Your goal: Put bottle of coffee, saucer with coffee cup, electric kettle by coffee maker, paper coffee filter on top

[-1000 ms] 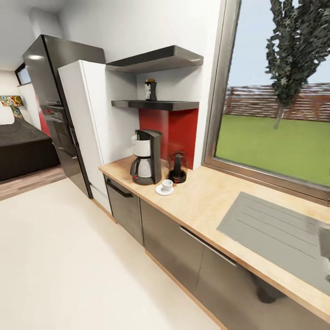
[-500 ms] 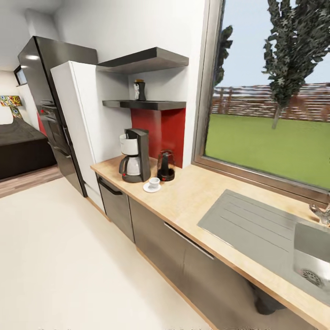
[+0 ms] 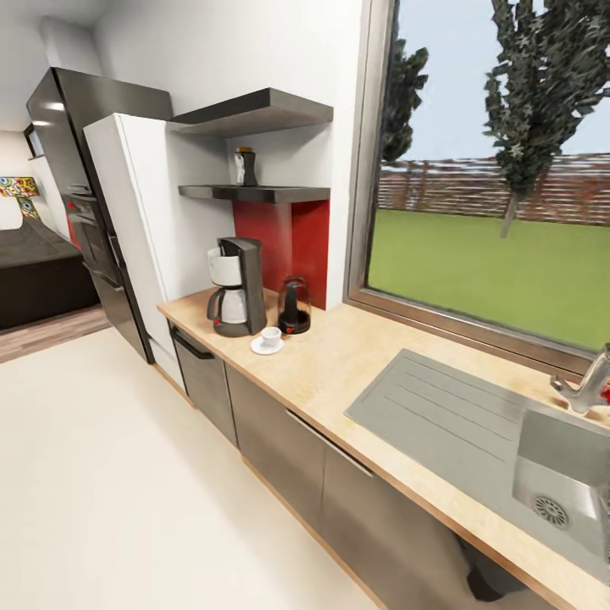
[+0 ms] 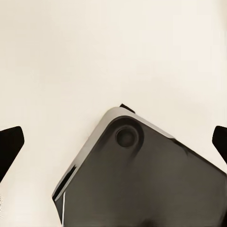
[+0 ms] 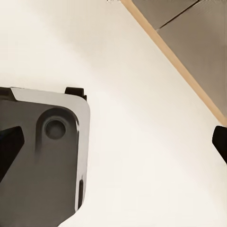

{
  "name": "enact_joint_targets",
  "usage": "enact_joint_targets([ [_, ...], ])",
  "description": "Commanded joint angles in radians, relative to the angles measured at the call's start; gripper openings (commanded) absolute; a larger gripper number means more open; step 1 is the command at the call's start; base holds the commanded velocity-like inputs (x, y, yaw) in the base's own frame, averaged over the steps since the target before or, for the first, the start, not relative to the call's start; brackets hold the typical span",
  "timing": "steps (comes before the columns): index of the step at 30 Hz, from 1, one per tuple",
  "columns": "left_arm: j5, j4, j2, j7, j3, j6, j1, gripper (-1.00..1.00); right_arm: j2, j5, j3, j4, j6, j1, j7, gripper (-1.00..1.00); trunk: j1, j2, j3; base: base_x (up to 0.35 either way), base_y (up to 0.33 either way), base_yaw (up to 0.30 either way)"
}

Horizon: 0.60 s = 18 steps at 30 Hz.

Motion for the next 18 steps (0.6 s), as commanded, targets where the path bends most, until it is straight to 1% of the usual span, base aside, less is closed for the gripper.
enact_joint_targets([
  [1, 0.004, -0.001, 0.000, 0.001, 0.000, 0.000, 0.001, 1.00, 0.000, -0.011, 0.007, 0.003, -0.006, -0.001, 0.007, 1.00, 0.001, -0.002, -0.002, -0.001, -0.018, 0.000],
  [8, 0.004, -0.002, -0.002, -0.006, -0.002, 0.002, 0.001, 1.00, 0.001, -0.008, 0.013, 0.001, -0.009, -0.001, 0.007, 1.00, 0.001, -0.002, -0.002, 0.000, -0.006, 0.000],
  [10, -0.007, -0.003, -0.011, -0.010, -0.013, 0.001, 0.001, 1.00, 0.004, -0.004, 0.018, 0.000, -0.009, -0.001, 0.003, 1.00, 0.001, -0.002, -0.002, 0.000, -0.001, 0.000],
  [11, -0.028, -0.003, -0.023, -0.010, -0.025, 0.001, 0.001, 1.00, 0.006, 0.003, 0.019, 0.000, -0.008, -0.001, -0.005, 1.00, 0.001, -0.002, -0.002, 0.000, 0.000, 0.000],
  [13, -0.060, -0.002, -0.034, -0.009, -0.034, 0.001, 0.001, 1.00, 0.010, 0.015, 0.020, -0.001, -0.008, -0.001, -0.019, 1.00, 0.001, -0.002, -0.002, 0.000, 0.000, 0.000],
  [14, -0.093, -0.002, -0.041, -0.006, -0.040, 0.000, 0.001, 1.00, 0.016, 0.031, 0.021, -0.001, -0.007, -0.002, -0.036, 1.00, 0.001, -0.002, -0.002, 0.000, 0.000, 0.000],
  [15, -0.110, -0.001, -0.043, -0.005, -0.042, -0.001, 0.001, 1.00, 0.019, 0.039, 0.021, -0.001, -0.007, -0.002, -0.045, 1.00, 0.001, -0.002, -0.002, 0.000, 0.000, 0.000],
  [17, -0.165, 0.001, -0.048, 0.000, -0.047, 0.003, 0.001, 1.00, 0.039, 0.069, 0.021, -0.002, -0.006, -0.002, -0.079, 1.00, 0.001, -0.002, -0.002, 0.000, 0.000, 0.000],
  [18, -0.187, 0.002, -0.049, 0.001, -0.049, 0.006, 0.001, 1.00, 0.055, 0.083, 0.021, -0.002, -0.006, -0.002, -0.098, 1.00, 0.001, -0.002, -0.002, 0.000, 0.000, 0.000],
])
